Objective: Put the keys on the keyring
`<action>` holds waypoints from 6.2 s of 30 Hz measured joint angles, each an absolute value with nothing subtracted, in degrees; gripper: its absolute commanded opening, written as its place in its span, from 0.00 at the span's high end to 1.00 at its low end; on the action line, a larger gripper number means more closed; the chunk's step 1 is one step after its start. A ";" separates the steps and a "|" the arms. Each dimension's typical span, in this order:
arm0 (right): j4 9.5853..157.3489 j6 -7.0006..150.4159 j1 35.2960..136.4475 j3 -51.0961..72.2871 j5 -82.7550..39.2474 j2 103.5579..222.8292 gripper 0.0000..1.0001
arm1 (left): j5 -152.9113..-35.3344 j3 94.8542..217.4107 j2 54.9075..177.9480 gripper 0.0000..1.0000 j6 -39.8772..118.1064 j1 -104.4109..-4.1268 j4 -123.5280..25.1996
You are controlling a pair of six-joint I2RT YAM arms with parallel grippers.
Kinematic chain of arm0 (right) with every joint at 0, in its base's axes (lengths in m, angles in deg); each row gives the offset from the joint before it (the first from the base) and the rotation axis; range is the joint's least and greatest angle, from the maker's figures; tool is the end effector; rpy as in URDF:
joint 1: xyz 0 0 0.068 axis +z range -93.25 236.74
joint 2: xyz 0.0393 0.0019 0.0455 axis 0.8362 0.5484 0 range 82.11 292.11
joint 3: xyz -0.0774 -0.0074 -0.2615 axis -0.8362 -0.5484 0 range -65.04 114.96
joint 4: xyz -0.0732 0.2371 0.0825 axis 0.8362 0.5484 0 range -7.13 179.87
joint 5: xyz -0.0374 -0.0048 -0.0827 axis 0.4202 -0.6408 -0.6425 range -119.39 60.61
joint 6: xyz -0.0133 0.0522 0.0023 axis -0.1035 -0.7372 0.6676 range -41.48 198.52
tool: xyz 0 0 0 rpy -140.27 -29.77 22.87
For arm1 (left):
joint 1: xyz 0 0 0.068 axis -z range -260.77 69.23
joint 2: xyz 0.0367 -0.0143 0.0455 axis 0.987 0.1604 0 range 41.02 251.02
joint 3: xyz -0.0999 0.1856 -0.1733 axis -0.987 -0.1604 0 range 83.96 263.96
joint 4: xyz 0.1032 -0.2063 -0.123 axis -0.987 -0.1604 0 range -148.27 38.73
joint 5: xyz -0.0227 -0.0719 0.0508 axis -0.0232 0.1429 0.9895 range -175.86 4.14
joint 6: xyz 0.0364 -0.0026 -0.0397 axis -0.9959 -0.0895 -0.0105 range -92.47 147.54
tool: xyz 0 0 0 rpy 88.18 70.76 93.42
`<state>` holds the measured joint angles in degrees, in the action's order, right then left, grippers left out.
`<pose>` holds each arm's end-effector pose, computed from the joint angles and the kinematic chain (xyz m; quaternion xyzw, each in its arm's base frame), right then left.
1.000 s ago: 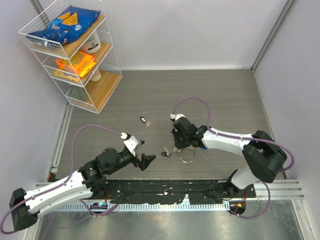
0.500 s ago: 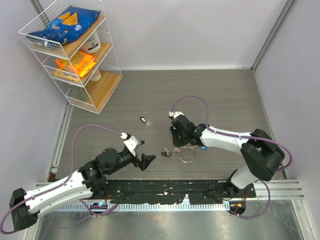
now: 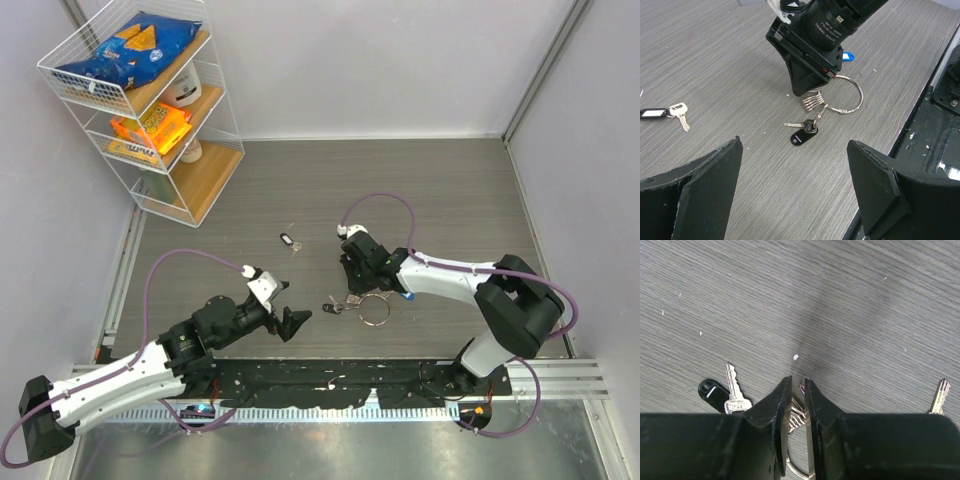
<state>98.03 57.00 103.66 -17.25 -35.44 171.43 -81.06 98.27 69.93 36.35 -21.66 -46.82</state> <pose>0.2077 0.2167 0.1686 -0.1956 0.9366 0.1191 0.2651 0.0789 -0.1262 0.2181 0.3013 0.7050 -0.3316 0.5497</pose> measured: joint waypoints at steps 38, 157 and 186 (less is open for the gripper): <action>96.78 56.72 103.55 -19.39 -38.28 171.72 0.89 | -81.15 98.27 70.67 0.08 36.35 -21.66 -46.80; 81.57 54.95 133.69 -14.87 -69.03 137.12 0.94 | -79.18 113.13 92.90 1.00 41.56 -17.02 -19.94; 107.12 52.85 134.15 2.88 -57.82 135.83 0.49 | -87.69 108.63 84.31 1.00 32.66 -17.02 -26.30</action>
<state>107.12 52.85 134.15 2.88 -57.82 135.83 -87.69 108.63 84.31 32.66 -17.02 -26.30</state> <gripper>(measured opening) 0.548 0.083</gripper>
